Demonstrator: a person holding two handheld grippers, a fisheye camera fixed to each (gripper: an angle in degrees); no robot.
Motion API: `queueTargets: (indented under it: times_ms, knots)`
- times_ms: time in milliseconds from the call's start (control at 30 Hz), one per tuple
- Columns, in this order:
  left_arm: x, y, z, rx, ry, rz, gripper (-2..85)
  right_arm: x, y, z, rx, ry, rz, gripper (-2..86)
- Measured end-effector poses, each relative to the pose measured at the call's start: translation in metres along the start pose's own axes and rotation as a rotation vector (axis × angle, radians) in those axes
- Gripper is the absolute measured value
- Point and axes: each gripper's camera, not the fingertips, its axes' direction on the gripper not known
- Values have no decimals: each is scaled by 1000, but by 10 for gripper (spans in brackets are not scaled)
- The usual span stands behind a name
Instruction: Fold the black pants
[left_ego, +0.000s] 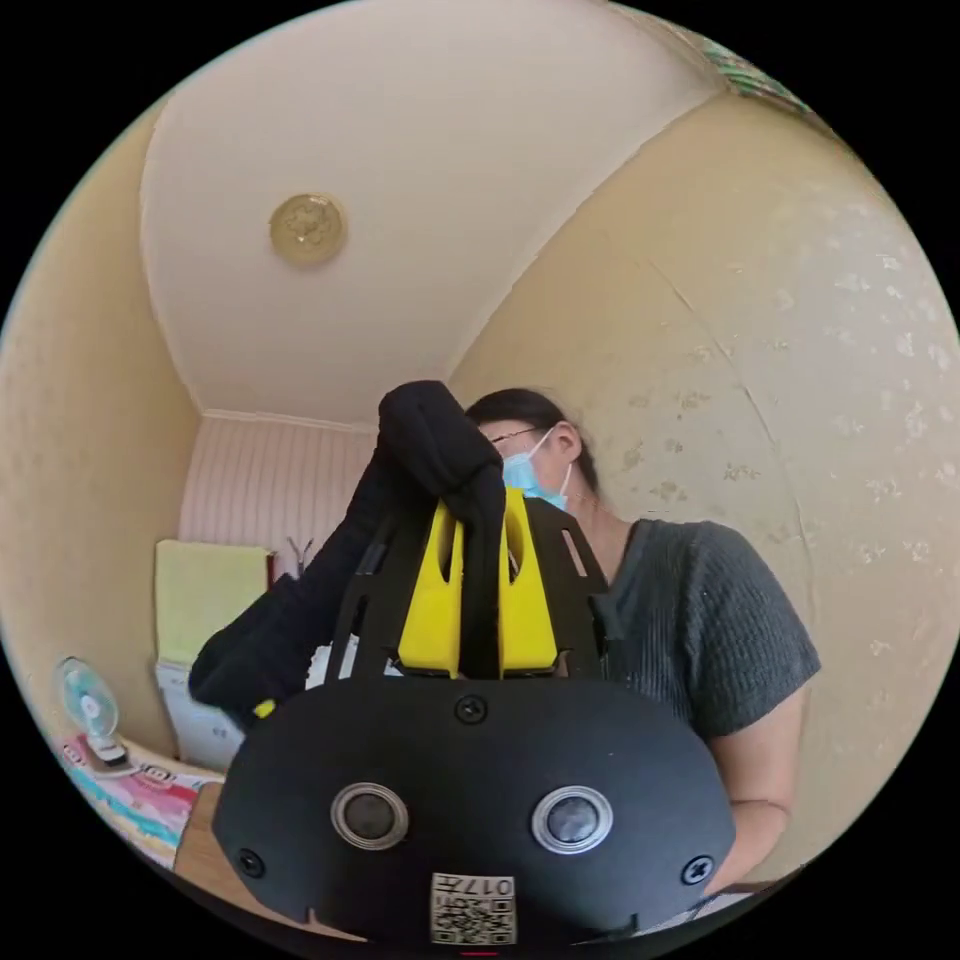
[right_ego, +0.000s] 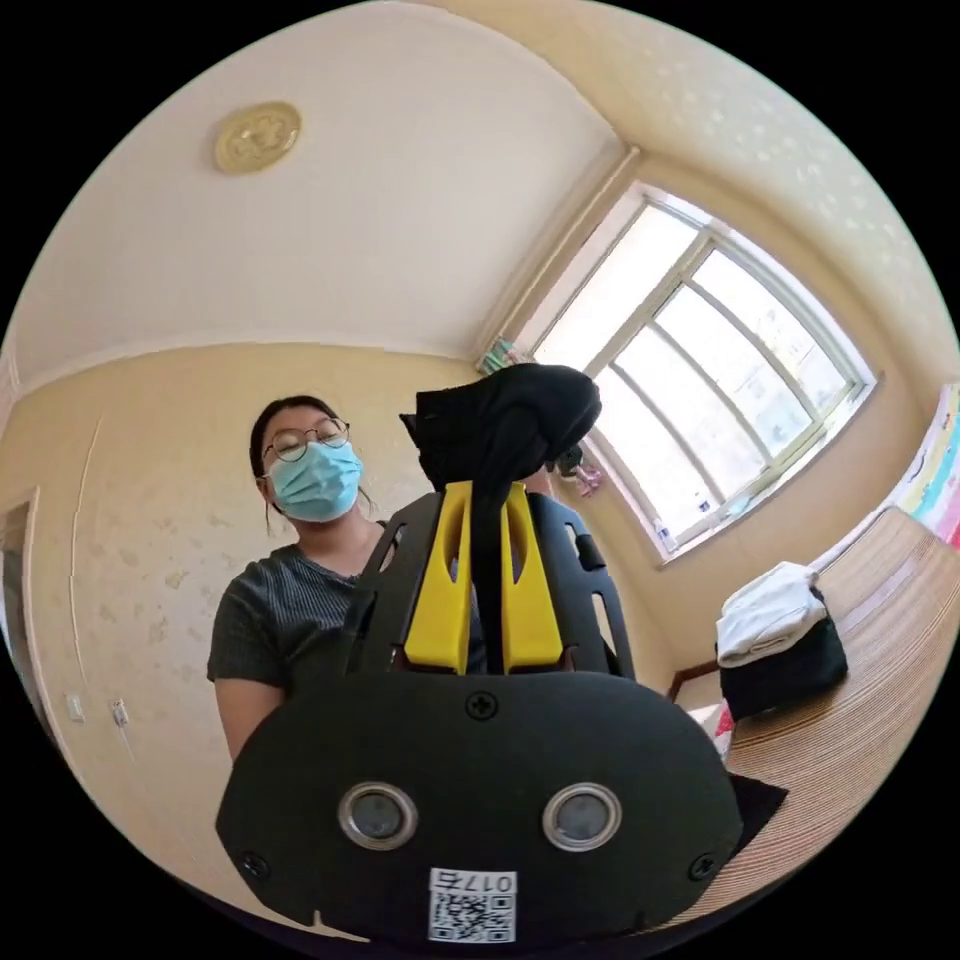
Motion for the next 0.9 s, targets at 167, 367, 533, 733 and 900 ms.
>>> queueTargets:
  times_ms: [167, 367, 533, 733, 900]
  knots:
    - [6, -76, -4, -245, -801, -127, 52, -141, -67, 17, -91, 540, -190, 16]
    - [-13, -117, 70, -370, -1012, 6, 49, -236, -102, 110, -283, 897, -333, 15]
    - [3, -157, 124, -241, -1074, 186, 49, -288, -120, 121, -225, 831, -350, 15]
    - [-29, -234, 140, -166, -995, 243, 50, -310, -152, 107, -193, 746, -315, 16]
    - [-95, -291, 116, -115, -981, 190, 51, -286, -188, 67, -144, 861, -274, 15]
